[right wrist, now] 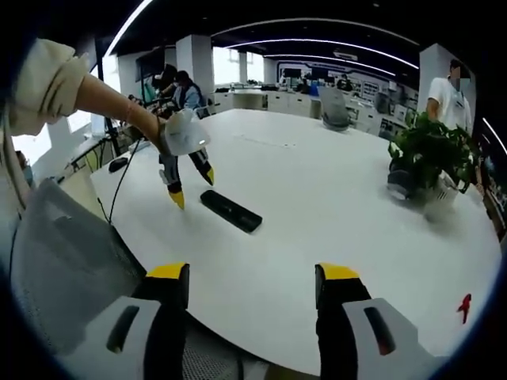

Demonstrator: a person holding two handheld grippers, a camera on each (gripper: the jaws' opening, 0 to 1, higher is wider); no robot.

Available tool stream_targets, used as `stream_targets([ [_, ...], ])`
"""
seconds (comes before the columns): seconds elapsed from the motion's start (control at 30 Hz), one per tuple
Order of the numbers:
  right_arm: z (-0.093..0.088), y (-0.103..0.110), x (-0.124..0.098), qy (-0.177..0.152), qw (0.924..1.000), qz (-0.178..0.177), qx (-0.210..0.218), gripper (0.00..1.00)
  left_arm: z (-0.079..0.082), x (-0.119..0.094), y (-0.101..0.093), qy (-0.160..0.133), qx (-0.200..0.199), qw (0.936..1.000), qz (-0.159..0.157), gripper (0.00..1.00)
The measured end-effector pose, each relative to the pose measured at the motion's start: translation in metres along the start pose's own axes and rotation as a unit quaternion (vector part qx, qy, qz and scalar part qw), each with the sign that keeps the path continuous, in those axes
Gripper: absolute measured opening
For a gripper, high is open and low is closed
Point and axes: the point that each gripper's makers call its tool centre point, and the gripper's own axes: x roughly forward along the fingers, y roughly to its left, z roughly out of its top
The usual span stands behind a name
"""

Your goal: Press the specified remote control buttons in sequence, fully releasing each button before pressing the next.

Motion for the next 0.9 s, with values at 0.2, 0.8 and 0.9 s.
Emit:
stream_targets([
  [0.2, -0.0002, 0.0017, 0.0003, 0.001, 1.0, 0.005, -0.001, 0.66, 0.0004, 0.0012, -0.0007, -0.001, 0.007, 0.9999, -0.007, 0.38],
  [0.8, -0.0005, 0.0022, 0.0006, 0.004, 1.0, 0.006, -0.003, 0.66, 0.0056, 0.0031, 0.001, -0.005, 0.026, 0.9996, -0.003, 0.14],
  [0.9, 0.0, 0.0013, 0.0004, 0.001, 1.0, 0.005, -0.001, 0.66, 0.0064, 0.003, 0.0067, -0.013, 0.02, 0.9997, 0.006, 0.22],
])
